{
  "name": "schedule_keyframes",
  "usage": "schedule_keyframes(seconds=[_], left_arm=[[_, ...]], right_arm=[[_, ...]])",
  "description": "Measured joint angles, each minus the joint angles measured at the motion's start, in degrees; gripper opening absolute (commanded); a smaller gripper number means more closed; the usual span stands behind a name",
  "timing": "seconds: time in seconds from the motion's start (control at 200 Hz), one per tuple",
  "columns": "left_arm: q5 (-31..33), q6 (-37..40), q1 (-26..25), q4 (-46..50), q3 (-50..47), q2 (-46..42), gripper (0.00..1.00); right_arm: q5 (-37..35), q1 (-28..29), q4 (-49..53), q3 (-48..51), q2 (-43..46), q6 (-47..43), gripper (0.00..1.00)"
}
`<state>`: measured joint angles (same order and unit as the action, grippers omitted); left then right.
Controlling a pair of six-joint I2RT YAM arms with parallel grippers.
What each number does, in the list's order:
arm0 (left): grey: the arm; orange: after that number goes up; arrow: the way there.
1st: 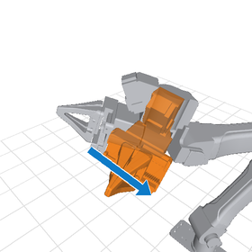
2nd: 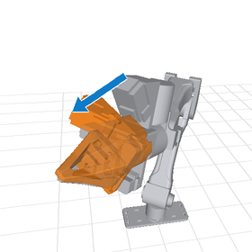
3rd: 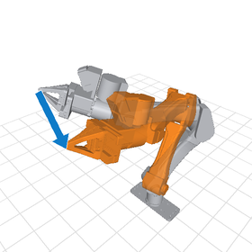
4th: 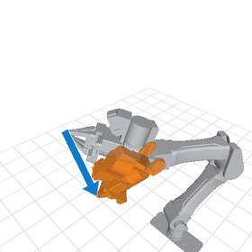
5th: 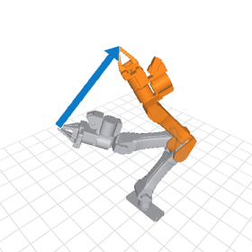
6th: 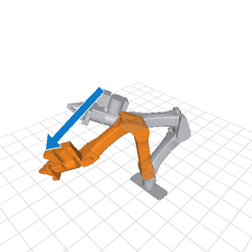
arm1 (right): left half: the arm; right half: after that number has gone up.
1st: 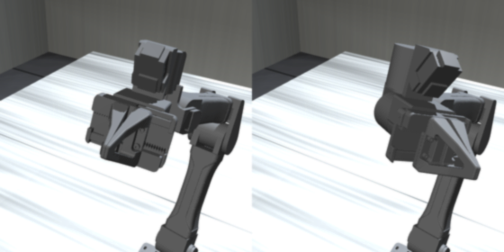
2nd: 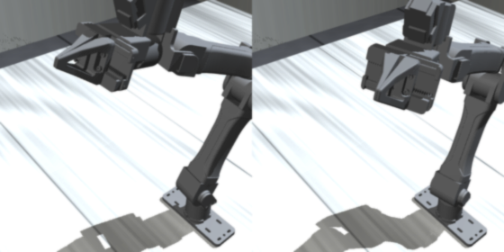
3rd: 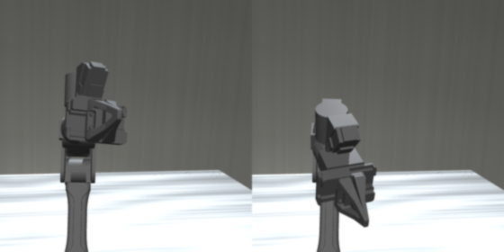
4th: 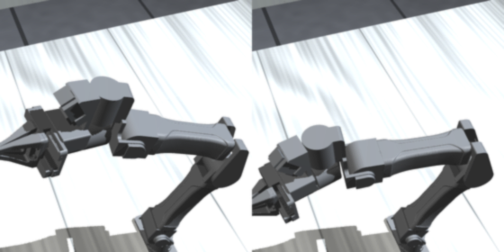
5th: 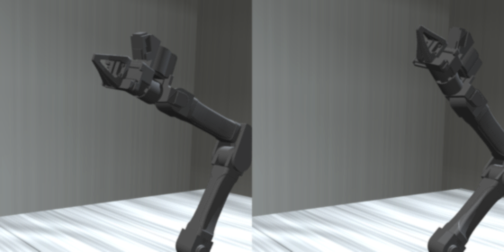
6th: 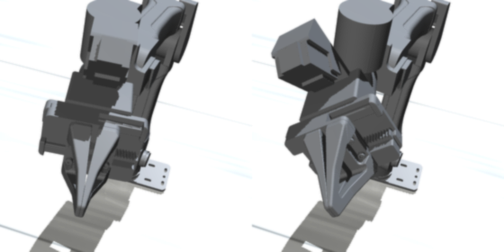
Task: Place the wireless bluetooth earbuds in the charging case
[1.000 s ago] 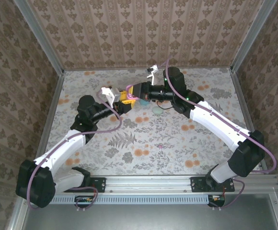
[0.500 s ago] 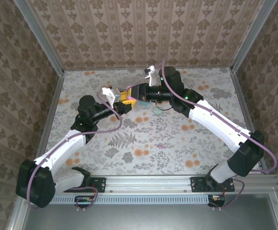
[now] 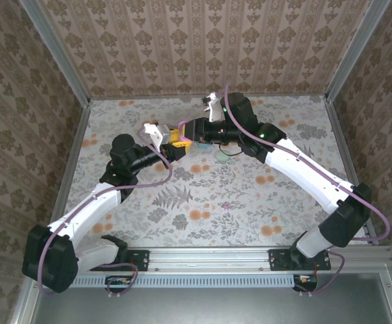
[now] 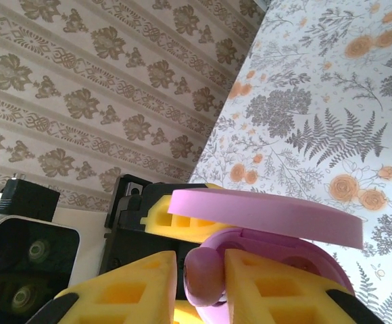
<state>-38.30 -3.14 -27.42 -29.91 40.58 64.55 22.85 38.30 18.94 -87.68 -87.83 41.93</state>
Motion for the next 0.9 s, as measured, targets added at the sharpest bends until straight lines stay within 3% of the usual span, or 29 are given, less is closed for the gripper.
schedule_keyframes(seconds=[0.48,0.675,0.8,0.9], left_arm=[[1.0,0.5,0.0,-0.1,0.0,-0.2,0.32],[3.4,0.9,0.0,-0.1,0.0,-0.8,0.32],[4.6,0.9,0.0,-0.1,-0.2,-1.5,0.32],[5.2,1.1,0.0,-0.1,-0.2,-2.0,0.32]], right_arm=[[-1.7,0.2,2.5,-0.6,1.7,-0.5,0.41],[-4.0,-1.0,4.6,6.2,14.3,-2.7,0.38],[-8.8,-6.9,8.2,15.4,24.7,-2.3,0.36],[-10.5,-10.8,10.1,24.6,27.2,-1.3,0.36]])
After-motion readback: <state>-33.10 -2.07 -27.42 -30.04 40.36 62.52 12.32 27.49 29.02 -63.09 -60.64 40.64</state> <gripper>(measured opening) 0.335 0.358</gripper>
